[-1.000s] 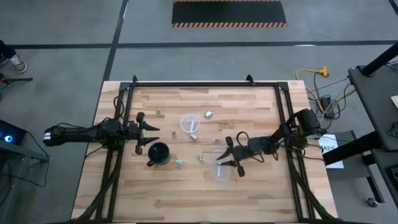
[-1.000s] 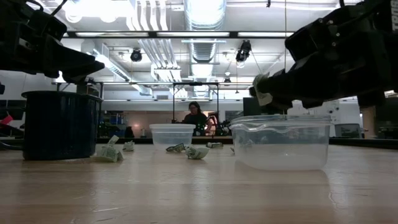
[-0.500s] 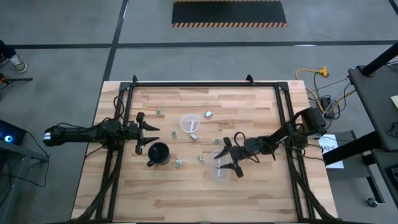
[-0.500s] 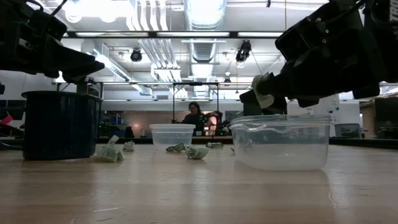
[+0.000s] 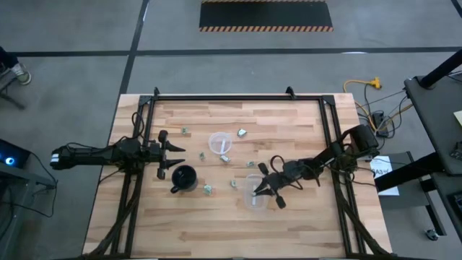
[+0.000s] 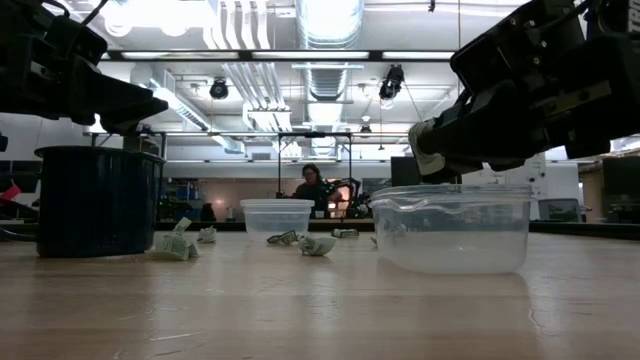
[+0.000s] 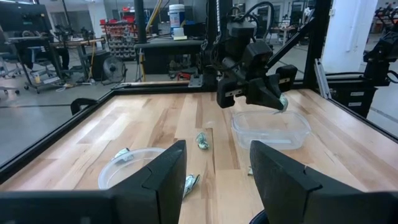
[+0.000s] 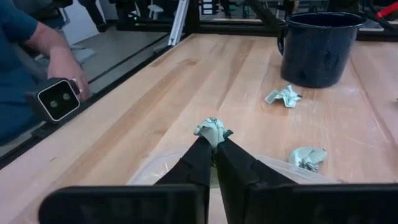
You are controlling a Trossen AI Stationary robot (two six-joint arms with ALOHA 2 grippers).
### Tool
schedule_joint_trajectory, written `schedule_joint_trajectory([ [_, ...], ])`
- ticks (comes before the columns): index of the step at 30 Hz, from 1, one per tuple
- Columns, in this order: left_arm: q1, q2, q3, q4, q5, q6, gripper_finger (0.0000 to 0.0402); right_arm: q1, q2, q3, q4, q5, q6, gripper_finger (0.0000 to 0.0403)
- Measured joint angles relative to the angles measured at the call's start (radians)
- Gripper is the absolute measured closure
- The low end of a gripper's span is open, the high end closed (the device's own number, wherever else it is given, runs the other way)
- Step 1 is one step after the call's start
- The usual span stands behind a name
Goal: Pick and place items into bin
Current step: Put the stevia packet into the rectangular transparent bin
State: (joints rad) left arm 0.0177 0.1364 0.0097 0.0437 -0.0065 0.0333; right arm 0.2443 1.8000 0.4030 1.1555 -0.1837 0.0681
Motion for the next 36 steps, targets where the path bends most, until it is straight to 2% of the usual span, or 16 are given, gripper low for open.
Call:
schedule_joint_trajectory([
  [4,0.0,0.0,0.0,0.0,0.0,0.0,0.024,0.005,0.0,0.004,-0.001,0.0,-0.005,0.0382],
  [8,0.0,0.0,0.0,0.0,0.0,0.0,0.024,0.004,0.0,0.019,0.001,0.0,0.016,0.0353],
  [18,0.0,0.0,0.0,0.0,0.0,0.0,0.024,0.004,0.0,0.02,-0.001,0.0,0.033,0.0218],
  [23,0.0,0.0,0.0,0.0,0.0,0.0,0.024,0.004,0.0,0.02,-0.001,0.003,0.034,0.0188],
  [25,0.0,0.0,0.0,0.0,0.0,0.0,0.024,0.004,0.0,0.02,-0.004,0.007,0.036,0.0196],
  [27,0.0,0.0,0.0,0.0,0.0,0.0,0.024,0.007,0.0,0.022,-0.018,0.007,0.03,0.0225],
  [29,0.0,0.0,0.0,0.0,0.0,0.0,0.024,0.011,0.0,0.033,-0.047,0.007,0.028,0.0278],
  [31,0.0,0.0,0.0,0.0,0.0,0.0,0.024,0.014,0.0,0.05,-0.083,-0.002,0.009,0.0354],
  [32,0.0,0.0,0.0,0.0,0.0,0.0,0.024,0.017,0.0,0.06,-0.103,-0.006,-0.003,0.0373],
  [36,0.0,0.0,0.0,0.0,0.0,0.0,0.024,0.025,0.0,0.091,-0.171,0.023,-0.017,0.0391],
])
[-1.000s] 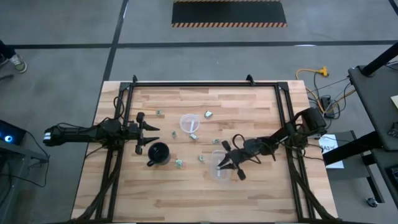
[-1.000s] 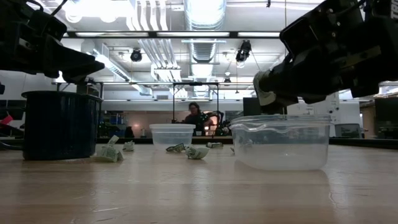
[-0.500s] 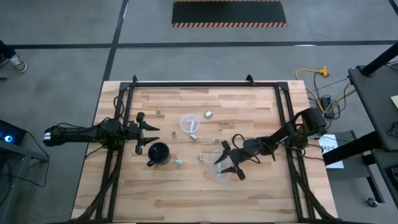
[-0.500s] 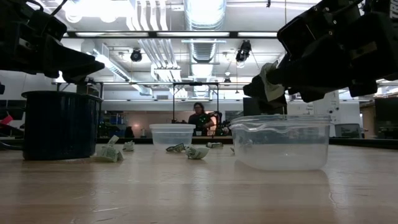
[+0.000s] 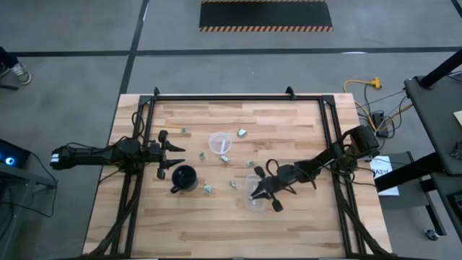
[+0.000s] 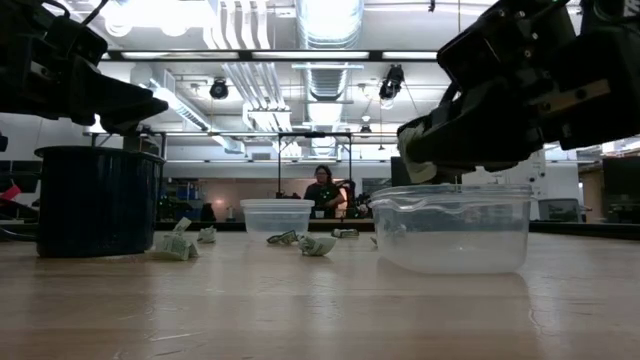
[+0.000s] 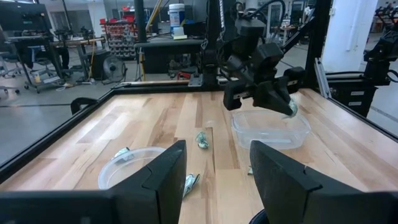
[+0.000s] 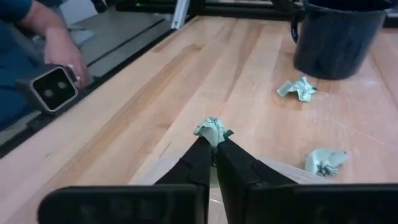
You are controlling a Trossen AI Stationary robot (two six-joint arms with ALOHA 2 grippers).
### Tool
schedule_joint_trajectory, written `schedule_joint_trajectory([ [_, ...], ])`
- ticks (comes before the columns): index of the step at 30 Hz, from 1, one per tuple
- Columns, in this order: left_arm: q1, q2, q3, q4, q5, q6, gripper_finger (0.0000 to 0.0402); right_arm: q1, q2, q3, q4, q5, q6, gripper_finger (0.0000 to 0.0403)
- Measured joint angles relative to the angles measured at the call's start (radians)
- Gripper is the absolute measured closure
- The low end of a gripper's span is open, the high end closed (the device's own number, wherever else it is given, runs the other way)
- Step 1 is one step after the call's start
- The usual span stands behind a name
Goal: Pick and place items into bin
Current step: Put the stevia packet into the rectangular transparent bin
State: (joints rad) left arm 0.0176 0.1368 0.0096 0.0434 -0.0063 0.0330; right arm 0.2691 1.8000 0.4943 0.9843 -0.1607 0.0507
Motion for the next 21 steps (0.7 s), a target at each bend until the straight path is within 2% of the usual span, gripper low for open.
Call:
schedule_joint_trajectory([
  [7,0.0,0.0,0.0,0.0,0.0,0.0,0.024,-0.021,-0.005,0.008,-0.018,0.006,0.042,0.0392],
  [14,0.0,0.0,0.0,0.0,0.0,0.0,0.024,-0.023,-0.077,0.012,-0.144,0.002,0.024,0.0382],
  [18,0.0,0.0,0.0,0.0,0.0,0.0,0.024,-0.022,-0.099,0.039,-0.216,-0.001,0.036,0.0355],
  [21,0.0,0.0,0.0,0.0,0.0,0.0,0.024,-0.02,-0.105,0.064,-0.279,-0.007,0.023,0.0315],
])
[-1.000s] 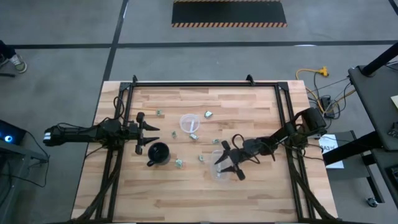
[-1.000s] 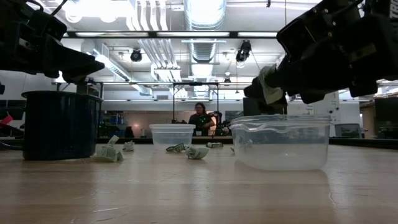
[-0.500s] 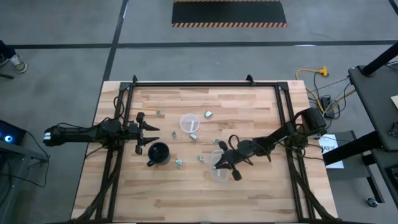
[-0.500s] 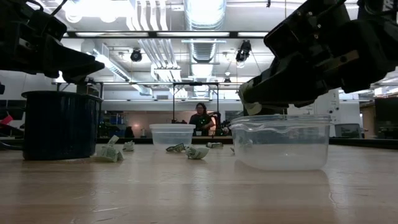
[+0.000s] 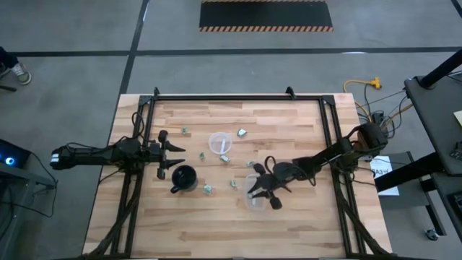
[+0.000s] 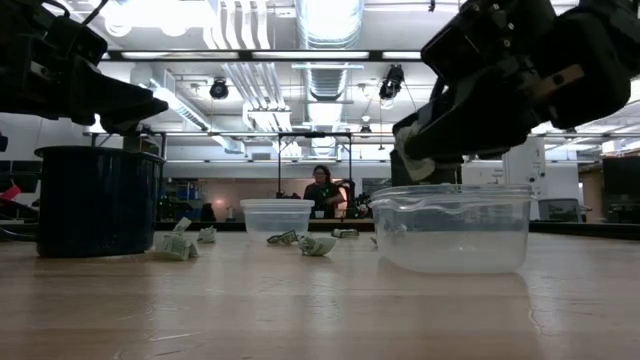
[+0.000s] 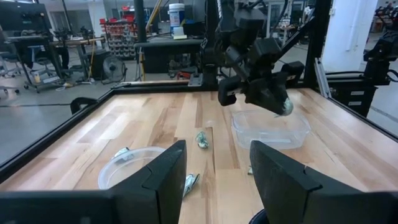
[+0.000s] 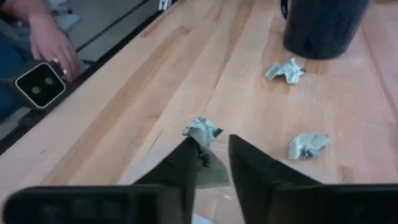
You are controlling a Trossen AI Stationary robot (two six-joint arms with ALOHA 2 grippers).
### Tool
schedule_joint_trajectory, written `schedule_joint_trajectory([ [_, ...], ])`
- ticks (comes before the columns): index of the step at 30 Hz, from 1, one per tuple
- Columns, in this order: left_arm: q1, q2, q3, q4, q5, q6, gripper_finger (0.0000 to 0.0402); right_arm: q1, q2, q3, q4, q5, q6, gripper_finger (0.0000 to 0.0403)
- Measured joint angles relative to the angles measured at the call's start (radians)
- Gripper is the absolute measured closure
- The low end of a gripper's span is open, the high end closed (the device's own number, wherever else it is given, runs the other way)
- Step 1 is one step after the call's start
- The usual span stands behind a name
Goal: Pick and place items into bin
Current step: Put the stevia packet into the rectangular transparent bin
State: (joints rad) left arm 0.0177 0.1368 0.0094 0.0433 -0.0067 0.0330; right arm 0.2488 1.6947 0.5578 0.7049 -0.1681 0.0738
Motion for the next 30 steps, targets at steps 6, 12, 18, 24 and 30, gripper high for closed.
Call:
schedule_joint_trajectory([
  [6,0.0,0.0,0.0,0.001,0.0,0.0,0.024,-0.001,-0.017,0.054,-0.133,0.0,0.003,0.0219],
  [12,0.0,0.002,0.0,-0.001,0.0,0.0,0.024,0.0,-0.071,0.071,-0.154,0.001,-0.001,0.0156],
  [18,0.0,0.005,0.0,0.001,0.0,0.0,0.024,0.014,-0.122,0.023,-0.149,0.002,-0.006,0.014],
  [24,0.0,0.006,0.0,0.0,0.0,0.0,0.024,0.02,-0.122,-0.034,-0.066,0.009,-0.001,0.0148],
  [30,0.0,0.007,0.0,-0.001,0.0,0.0,0.024,0.02,-0.122,-0.058,-0.019,0.01,-0.046,0.0154],
])
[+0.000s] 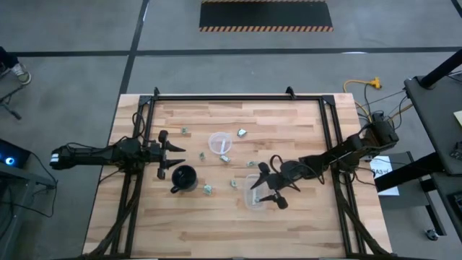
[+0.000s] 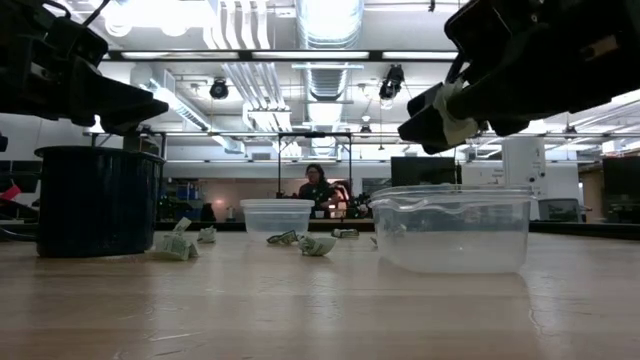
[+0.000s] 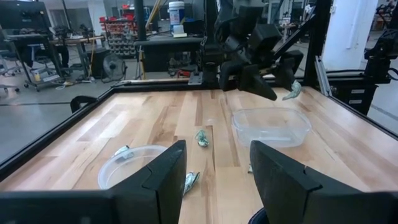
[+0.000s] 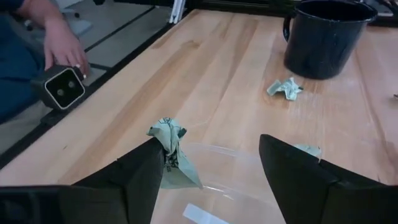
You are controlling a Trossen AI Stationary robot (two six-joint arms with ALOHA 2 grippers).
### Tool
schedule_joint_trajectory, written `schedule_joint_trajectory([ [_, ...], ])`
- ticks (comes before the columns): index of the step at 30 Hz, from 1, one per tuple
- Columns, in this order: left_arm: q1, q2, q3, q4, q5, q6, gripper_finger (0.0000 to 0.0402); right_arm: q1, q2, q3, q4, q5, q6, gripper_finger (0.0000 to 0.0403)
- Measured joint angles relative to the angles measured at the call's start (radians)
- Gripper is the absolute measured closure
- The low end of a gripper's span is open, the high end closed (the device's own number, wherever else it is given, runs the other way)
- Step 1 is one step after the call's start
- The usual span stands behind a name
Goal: Pick and place items into bin
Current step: Put the stevia packet into the rectangular transparent bin
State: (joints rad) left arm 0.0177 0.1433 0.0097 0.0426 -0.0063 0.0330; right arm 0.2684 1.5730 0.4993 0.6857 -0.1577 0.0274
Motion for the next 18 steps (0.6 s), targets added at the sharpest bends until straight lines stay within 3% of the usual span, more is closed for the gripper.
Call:
schedule_joint_trajectory([
  [18,0.0,0.009,-0.001,0.003,0.0,0.0,0.024,0.0,0.0,-0.009,0.008,0.001,0.045,0.0156],
])
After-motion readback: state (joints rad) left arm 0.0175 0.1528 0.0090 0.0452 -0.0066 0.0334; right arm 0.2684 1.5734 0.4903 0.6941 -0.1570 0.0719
